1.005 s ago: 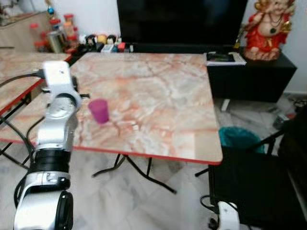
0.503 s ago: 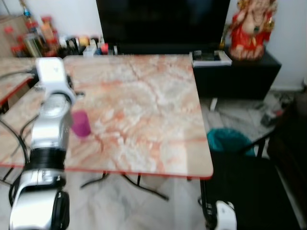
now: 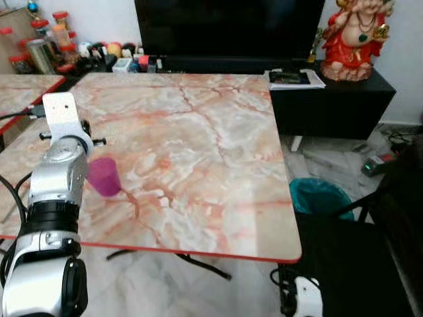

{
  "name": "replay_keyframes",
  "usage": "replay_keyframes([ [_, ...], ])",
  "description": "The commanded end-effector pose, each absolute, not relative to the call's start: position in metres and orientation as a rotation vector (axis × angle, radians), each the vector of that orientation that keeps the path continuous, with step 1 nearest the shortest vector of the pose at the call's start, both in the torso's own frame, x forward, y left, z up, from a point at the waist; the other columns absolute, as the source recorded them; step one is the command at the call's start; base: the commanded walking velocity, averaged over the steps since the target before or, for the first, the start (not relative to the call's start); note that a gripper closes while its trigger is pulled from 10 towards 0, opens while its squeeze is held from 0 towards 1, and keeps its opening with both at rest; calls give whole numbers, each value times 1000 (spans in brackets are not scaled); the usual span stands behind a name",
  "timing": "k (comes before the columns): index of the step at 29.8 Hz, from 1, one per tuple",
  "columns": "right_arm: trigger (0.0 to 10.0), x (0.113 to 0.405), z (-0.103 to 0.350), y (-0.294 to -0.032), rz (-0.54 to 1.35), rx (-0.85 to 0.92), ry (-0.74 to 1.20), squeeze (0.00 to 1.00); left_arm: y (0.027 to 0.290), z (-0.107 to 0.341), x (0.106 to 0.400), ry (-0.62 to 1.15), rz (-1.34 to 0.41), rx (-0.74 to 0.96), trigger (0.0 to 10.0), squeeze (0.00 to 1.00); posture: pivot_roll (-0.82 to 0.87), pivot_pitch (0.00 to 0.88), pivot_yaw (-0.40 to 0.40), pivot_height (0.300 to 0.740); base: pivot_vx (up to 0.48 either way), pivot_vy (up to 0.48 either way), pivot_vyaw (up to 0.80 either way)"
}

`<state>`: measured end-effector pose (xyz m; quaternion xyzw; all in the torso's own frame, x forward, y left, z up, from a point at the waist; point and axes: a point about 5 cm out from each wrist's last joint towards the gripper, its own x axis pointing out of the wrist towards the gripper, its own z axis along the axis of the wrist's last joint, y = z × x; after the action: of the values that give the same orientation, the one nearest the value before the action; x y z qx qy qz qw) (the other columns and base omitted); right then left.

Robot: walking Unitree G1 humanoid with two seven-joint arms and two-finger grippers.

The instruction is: Setting the table

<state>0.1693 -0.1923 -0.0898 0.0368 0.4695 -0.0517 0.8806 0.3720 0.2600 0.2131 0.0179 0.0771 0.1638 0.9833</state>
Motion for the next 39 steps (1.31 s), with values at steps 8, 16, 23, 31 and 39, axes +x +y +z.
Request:
replay_keyframes([
  [8, 10000, 171, -90, -188, -102, 93, 983, 0, 275, 210, 366, 240, 374, 28, 10000, 1000, 50, 0, -8, 728, 0, 0, 0],
  [16, 10000, 170, -91, -186, -97, 98, 984, 0, 271, 194, 364, 313, 324, -74, 10000, 0, 48, 0, -3, 728, 0, 0, 0],
  [23, 10000, 168, -91, -186, -93, 99, 986, 0, 270, 182, 362, 353, 323, -101, 10000, 0, 46, 0, -1, 728, 0, 0, 0],
  [31, 10000, 169, -91, -183, -84, 100, 983, 0, 270, 170, 357, 397, 321, -105, 10000, 0, 43, 0, 2, 728, 0, 0, 0],
  [39, 10000, 164, -93, -179, -78, 101, 989, 0, 269, 167, 354, 414, 319, -93, 10000, 0, 42, 0, 7, 728, 0, 0, 0],
])
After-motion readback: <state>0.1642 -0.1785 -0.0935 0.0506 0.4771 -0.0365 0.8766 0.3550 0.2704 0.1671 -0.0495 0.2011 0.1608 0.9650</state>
